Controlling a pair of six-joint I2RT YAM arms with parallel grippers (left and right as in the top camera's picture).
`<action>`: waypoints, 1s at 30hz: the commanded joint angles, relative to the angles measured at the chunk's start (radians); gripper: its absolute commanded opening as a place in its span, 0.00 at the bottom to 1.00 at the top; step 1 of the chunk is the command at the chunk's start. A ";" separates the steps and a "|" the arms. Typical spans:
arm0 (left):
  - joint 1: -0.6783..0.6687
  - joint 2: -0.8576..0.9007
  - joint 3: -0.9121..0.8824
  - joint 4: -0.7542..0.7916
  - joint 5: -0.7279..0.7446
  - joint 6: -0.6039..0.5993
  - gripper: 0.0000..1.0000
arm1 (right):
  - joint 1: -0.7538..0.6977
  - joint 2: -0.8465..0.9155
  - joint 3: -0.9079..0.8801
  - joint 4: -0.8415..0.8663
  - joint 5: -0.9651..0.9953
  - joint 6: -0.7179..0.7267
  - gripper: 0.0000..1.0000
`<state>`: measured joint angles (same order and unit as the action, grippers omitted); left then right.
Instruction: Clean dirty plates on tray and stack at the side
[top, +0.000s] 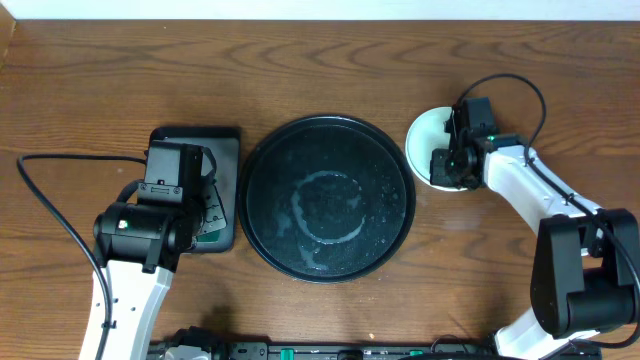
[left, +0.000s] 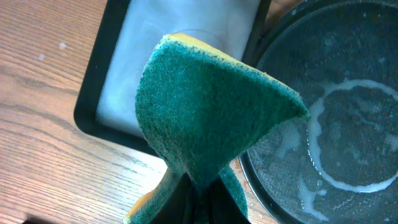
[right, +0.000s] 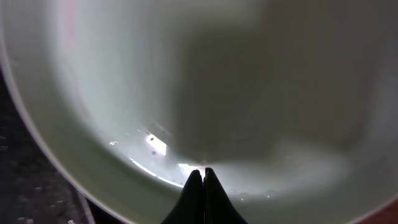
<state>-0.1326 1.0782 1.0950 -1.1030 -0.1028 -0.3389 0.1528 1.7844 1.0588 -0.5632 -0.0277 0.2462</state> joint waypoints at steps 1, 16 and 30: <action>0.002 -0.002 -0.001 0.000 0.005 0.010 0.07 | 0.009 -0.015 -0.039 0.018 -0.008 0.013 0.01; 0.002 -0.002 -0.002 -0.001 0.005 0.010 0.07 | 0.013 -0.017 -0.038 -0.106 -0.135 0.072 0.01; 0.003 0.037 -0.002 0.115 -0.070 0.018 0.08 | 0.013 -0.166 0.053 -0.085 -0.134 0.069 0.01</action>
<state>-0.1326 1.0855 1.0950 -1.0191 -0.1131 -0.3382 0.1528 1.6707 1.0855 -0.6628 -0.1516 0.3050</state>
